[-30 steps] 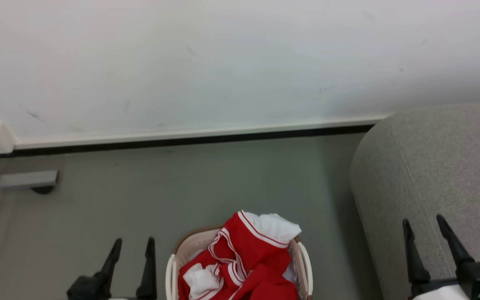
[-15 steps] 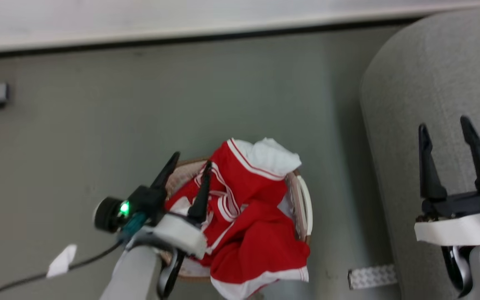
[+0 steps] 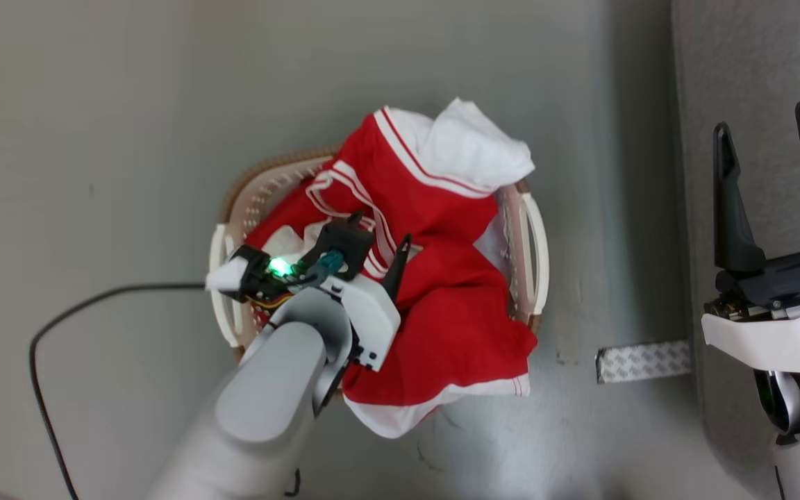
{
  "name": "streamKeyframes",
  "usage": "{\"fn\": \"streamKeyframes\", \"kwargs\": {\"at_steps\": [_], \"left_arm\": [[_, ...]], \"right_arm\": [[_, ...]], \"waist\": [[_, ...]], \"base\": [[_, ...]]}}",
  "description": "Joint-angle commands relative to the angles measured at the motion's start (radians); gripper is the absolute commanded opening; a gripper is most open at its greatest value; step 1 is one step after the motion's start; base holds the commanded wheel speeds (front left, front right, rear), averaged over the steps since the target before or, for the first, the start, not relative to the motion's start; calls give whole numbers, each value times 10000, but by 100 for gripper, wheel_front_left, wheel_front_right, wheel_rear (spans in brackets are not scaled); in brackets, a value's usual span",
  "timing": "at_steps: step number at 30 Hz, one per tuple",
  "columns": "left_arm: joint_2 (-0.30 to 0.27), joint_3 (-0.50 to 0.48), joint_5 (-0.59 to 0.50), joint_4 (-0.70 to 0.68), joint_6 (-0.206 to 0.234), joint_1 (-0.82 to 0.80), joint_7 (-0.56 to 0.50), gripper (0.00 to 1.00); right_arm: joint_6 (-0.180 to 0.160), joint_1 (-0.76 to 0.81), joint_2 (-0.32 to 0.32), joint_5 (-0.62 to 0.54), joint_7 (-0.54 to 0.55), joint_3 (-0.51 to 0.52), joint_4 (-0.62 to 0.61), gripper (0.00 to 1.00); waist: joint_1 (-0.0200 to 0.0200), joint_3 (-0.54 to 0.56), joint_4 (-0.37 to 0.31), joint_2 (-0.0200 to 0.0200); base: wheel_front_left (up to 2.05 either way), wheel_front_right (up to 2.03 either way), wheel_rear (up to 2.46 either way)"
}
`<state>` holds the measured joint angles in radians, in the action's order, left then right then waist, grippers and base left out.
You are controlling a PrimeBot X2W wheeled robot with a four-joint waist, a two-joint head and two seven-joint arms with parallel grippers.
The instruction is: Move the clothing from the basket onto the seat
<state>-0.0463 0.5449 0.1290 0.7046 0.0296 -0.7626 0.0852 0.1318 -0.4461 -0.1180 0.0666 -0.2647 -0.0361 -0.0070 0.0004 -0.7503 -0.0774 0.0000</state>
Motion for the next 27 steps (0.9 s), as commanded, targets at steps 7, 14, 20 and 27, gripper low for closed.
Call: {"fn": "streamKeyframes", "kwargs": {"at_steps": [7,14,20,27], "left_arm": [[-70,679,120,1649,726,-1123,-721,100],[-68,881,432,2733,1036,-1883,-506,100],[-70,1006,551,3553,1152,-2499,-432,100],[-73,1326,933,3906,1084,-2552,-122,0]], "right_arm": [[-21,-271,-20,133,4,-66,-372,100],[-21,-406,28,194,4,-66,-594,100],[-21,-396,61,229,4,-54,-792,100],[-21,-85,116,240,4,-55,-692,100]], "waist": [[-4,-1111,-140,0],[-4,-1709,-282,0],[-4,-2224,-460,0],[-4,-2191,-557,0]], "base": [[0,0,0],[0,0,0],[0,0,0],[0,0,0]]}}
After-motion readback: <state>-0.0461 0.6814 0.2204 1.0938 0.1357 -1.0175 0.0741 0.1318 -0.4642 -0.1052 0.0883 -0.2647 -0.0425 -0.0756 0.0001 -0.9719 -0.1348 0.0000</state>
